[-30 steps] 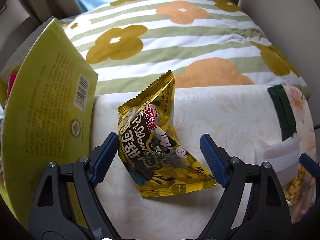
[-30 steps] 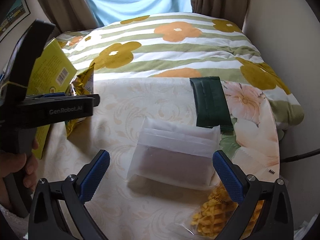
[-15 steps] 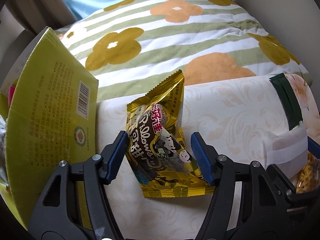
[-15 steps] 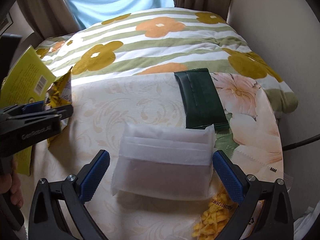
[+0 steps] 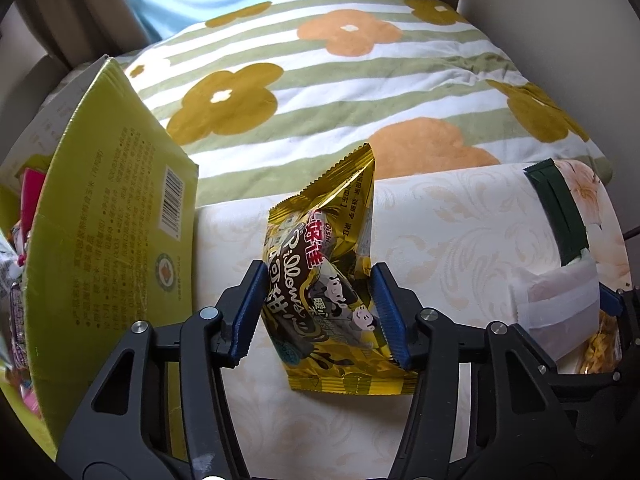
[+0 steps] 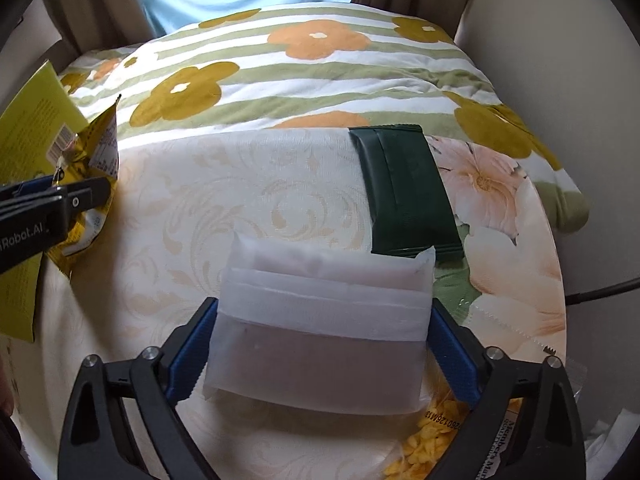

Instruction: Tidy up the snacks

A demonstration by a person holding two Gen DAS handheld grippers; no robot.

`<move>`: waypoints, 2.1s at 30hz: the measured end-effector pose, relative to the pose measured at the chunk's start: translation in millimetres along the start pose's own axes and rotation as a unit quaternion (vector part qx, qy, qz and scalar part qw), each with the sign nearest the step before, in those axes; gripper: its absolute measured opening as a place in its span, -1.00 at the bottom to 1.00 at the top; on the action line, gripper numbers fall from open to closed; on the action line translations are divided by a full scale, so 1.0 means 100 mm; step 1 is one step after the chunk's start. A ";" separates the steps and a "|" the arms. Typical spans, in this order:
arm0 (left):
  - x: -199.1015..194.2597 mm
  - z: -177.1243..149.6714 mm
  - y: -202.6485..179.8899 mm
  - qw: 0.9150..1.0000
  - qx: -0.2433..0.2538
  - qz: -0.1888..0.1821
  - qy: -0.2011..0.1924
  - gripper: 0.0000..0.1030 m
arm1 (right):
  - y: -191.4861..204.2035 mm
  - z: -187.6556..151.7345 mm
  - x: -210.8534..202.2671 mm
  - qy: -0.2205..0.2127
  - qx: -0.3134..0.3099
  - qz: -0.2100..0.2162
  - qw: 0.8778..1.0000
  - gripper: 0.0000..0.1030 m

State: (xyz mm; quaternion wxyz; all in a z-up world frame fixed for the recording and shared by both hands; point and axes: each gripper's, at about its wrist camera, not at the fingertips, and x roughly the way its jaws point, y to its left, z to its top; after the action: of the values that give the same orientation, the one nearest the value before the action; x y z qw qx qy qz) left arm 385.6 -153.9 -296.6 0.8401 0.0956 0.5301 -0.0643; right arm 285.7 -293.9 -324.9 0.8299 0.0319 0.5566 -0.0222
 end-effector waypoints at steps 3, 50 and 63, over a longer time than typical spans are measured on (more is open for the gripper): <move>0.00 -0.01 -0.01 1.000 0.000 -0.002 -0.002 -0.05 | 0.03 0.00 -0.02 -0.001 -0.009 0.003 1.000 0.62; -2.18 -0.27 1.42 0.982 -0.100 -0.033 -0.155 -0.59 | 0.87 0.50 -1.97 -0.162 -0.102 0.145 0.971 0.40; -1.70 -0.30 0.86 0.992 -0.013 -0.099 -0.074 0.04 | 0.66 0.41 -1.80 -0.130 -0.032 0.122 0.983 0.40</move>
State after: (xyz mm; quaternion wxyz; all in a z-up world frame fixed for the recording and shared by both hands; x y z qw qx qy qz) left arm 304.4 -62.2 -148.1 0.8678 0.0263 0.4739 -0.1473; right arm 260.4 -230.6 -140.5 0.8922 0.0693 0.4364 0.0931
